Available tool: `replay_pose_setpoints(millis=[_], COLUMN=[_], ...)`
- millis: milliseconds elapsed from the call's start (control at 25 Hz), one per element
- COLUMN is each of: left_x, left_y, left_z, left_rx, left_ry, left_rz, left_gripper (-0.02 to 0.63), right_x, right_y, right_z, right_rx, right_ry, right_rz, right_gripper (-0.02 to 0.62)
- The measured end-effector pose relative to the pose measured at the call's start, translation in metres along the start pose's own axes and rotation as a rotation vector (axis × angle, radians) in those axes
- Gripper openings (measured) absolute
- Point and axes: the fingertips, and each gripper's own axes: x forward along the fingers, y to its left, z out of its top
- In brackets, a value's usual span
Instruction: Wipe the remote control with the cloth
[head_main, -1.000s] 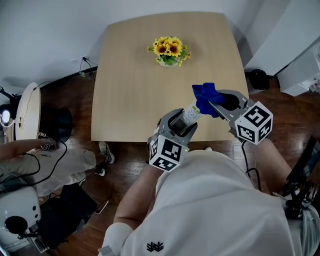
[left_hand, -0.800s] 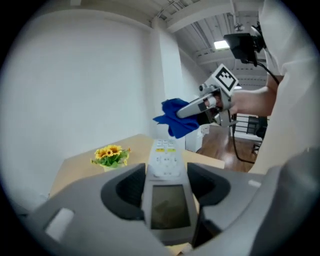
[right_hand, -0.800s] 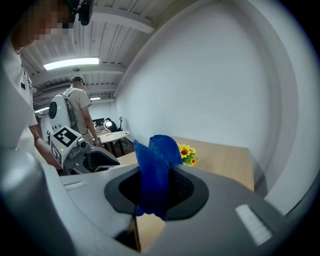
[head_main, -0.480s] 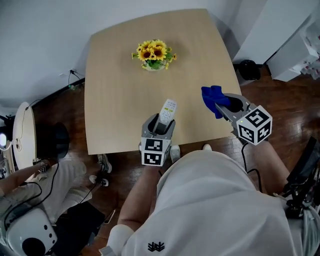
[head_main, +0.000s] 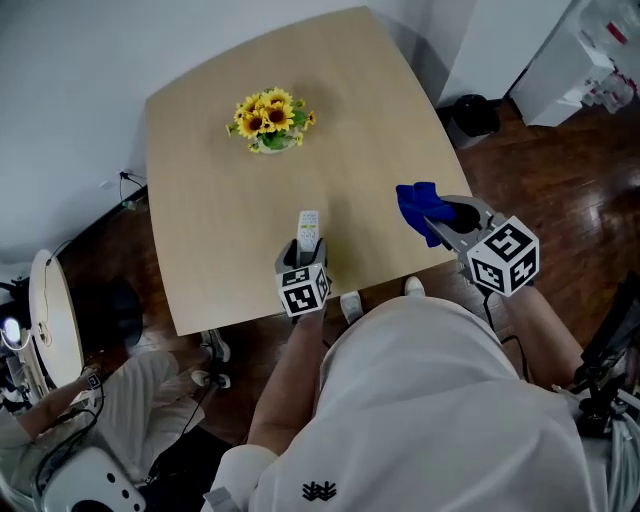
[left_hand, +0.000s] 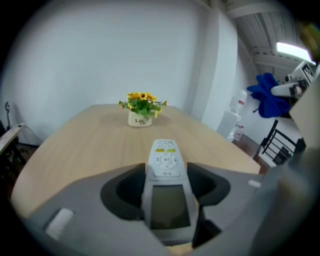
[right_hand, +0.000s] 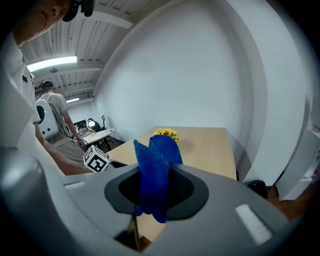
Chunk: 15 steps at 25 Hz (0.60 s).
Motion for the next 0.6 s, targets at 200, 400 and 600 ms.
replay_pose_setpoints(millis=[200, 400, 600], left_x=[0.024, 0.038, 0.045], left_y=[0.005, 0.011, 0.020], left_z=[-0.025, -0.038, -0.044], left_rx=[0.023, 0.030, 0.002], left_ry=[0.072, 0.091, 0.095], left_rz=[0.040, 0.068, 0.095], left_gripper=[0.279, 0.279, 0.279], right_x=[-0.020, -0.030, -0.030], right_y=[-0.014, -0.020, -0.021], right_z=[-0.010, -0.021, -0.020], right_rx=[0.024, 0.035, 0.033], right_ry=[0.005, 0.023, 0.025], right_rz=[-0.030, -0.053, -0.058], right_gripper=[0.084, 0.084, 0.086])
